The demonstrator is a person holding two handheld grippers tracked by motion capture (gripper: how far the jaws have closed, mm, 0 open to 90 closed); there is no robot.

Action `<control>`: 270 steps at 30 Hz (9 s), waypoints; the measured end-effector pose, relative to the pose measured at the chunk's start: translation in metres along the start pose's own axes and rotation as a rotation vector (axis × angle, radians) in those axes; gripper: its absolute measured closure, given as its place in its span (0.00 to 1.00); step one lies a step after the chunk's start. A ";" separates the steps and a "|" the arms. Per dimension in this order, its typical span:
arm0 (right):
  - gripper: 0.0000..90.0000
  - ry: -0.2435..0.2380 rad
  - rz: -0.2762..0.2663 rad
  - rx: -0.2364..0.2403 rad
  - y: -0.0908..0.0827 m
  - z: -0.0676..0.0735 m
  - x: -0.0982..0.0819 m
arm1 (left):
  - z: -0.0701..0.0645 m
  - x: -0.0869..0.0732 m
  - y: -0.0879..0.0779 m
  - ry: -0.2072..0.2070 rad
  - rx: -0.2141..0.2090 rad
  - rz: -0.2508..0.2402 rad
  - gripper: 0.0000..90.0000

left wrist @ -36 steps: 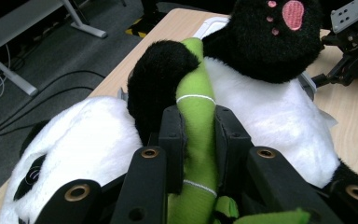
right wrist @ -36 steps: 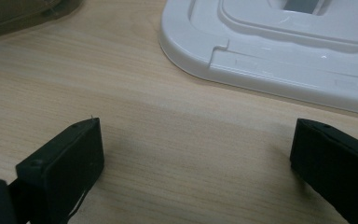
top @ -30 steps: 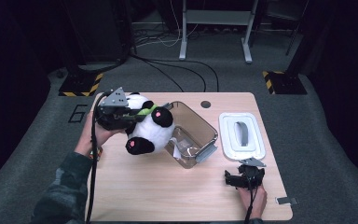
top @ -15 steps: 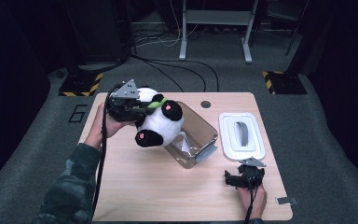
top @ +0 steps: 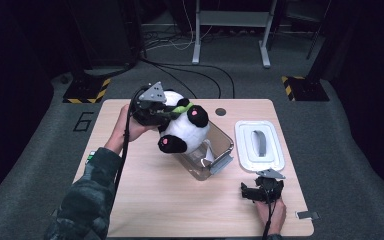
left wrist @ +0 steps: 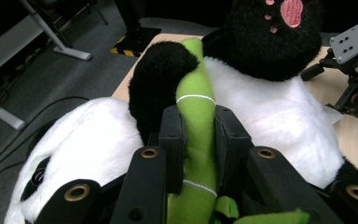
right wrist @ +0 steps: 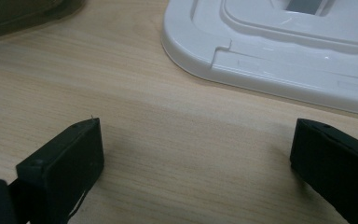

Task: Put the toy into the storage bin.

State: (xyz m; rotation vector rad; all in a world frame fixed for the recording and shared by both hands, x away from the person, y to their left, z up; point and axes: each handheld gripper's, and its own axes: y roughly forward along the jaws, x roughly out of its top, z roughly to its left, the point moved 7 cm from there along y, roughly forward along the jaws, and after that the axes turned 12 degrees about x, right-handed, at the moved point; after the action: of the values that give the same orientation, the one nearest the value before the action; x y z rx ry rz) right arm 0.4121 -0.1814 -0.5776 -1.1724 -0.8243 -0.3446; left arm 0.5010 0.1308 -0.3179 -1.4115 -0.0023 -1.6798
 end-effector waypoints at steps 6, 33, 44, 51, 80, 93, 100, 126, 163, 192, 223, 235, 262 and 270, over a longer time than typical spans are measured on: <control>0.02 0.000 0.000 0.000 0.000 0.000 0.000 | -0.008 0.003 0.016 0.014 -0.020 0.003 0.84; 0.03 -0.005 -0.002 0.000 0.000 0.000 0.000 | -0.042 -0.003 0.064 0.033 -0.095 0.063 0.84; 0.03 0.003 0.003 0.000 -0.001 0.000 0.000 | -0.045 -0.005 0.073 0.017 -0.105 0.076 0.83; 0.03 0.003 0.003 0.000 -0.001 0.000 0.000 | -0.046 -0.006 0.076 0.014 -0.101 0.084 0.82; 0.03 0.002 0.000 -0.001 0.000 0.000 0.000 | -0.035 -0.016 0.073 -0.191 0.015 0.153 0.18; 0.03 -0.004 -0.002 -0.001 0.000 0.000 0.000 | -0.038 -0.039 0.092 -0.243 0.058 0.213 0.17; 0.03 -0.006 -0.002 0.000 0.000 0.000 0.000 | -0.031 -0.056 0.097 -0.308 0.060 0.231 0.17; 0.03 -0.005 -0.002 0.000 0.000 0.000 0.000 | -0.080 -0.048 0.099 -0.258 0.040 0.267 0.16; 0.03 -0.003 -0.001 -0.001 0.000 0.000 0.000 | -0.067 -0.063 0.071 -0.291 0.069 0.289 0.17; 0.03 -0.007 -0.002 0.000 0.000 0.000 0.000 | -0.082 -0.053 0.114 -0.304 0.006 0.366 0.18; 0.03 -0.015 0.001 0.004 0.000 0.000 0.000 | -0.087 -0.052 0.095 -0.322 -0.081 0.351 0.18; 0.03 -0.013 0.001 0.004 0.000 0.001 0.000 | -0.098 -0.065 0.106 -0.228 -0.018 0.417 0.20; 0.03 -0.019 0.001 0.007 0.000 0.001 0.000 | -0.088 -0.064 0.109 -0.340 -0.083 0.398 0.21; 0.03 -0.014 0.003 0.006 0.000 0.001 0.000 | -0.054 -0.067 0.068 -0.403 0.022 0.292 0.18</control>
State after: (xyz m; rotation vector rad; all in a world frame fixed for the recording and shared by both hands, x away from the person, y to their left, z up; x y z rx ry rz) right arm 0.4117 -0.1805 -0.5775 -1.1715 -0.8354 -0.3313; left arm 0.4965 0.1044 -0.4239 -1.6262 -0.0396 -1.1382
